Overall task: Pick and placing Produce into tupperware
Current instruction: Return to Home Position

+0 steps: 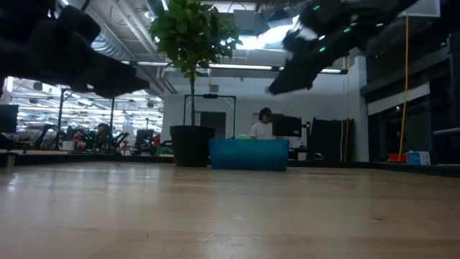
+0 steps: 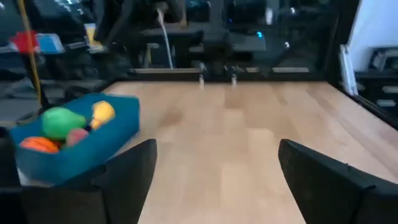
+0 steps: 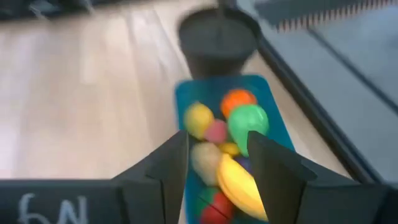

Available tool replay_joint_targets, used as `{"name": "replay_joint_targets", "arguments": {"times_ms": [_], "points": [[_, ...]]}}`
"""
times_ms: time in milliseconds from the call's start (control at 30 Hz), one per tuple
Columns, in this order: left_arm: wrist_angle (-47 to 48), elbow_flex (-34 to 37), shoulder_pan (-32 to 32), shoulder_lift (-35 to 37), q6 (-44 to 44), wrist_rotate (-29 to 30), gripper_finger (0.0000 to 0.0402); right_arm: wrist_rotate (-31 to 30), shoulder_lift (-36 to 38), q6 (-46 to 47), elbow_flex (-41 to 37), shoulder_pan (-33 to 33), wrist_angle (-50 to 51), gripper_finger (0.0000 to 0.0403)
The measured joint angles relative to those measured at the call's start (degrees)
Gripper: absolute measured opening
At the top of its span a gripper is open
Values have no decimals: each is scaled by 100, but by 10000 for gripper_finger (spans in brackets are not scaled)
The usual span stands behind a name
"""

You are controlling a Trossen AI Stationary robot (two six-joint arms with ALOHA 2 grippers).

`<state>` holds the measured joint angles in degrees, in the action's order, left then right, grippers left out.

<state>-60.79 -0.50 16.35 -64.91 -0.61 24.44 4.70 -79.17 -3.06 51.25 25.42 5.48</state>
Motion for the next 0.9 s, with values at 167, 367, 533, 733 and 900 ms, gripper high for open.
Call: {"name": "replay_joint_targets", "arguments": {"times_ms": [167, 367, 533, 733, 900], "points": [[1214, -1, 51, 1352, -85, -183, 330, 6, 1040, -6, -752, -287, -589, 168], [1839, 0, 60, 2378, 53, -467, 330, -3, 1908, 77, -1124, -545, -615, 168], [2744, 0, 60, 3031, -65, -487, 330, 294, 2539, -209, -1573, -940, -861, 168], [3285, 0, 60, 3641, -9, -485, 330, 947, 3210, -304, -2342, -1217, -1849, 168], [3902, 0, 60, 4140, 16, -463, 330, 1232, 3736, -304, -2877, -1364, -2272, 168]]}}
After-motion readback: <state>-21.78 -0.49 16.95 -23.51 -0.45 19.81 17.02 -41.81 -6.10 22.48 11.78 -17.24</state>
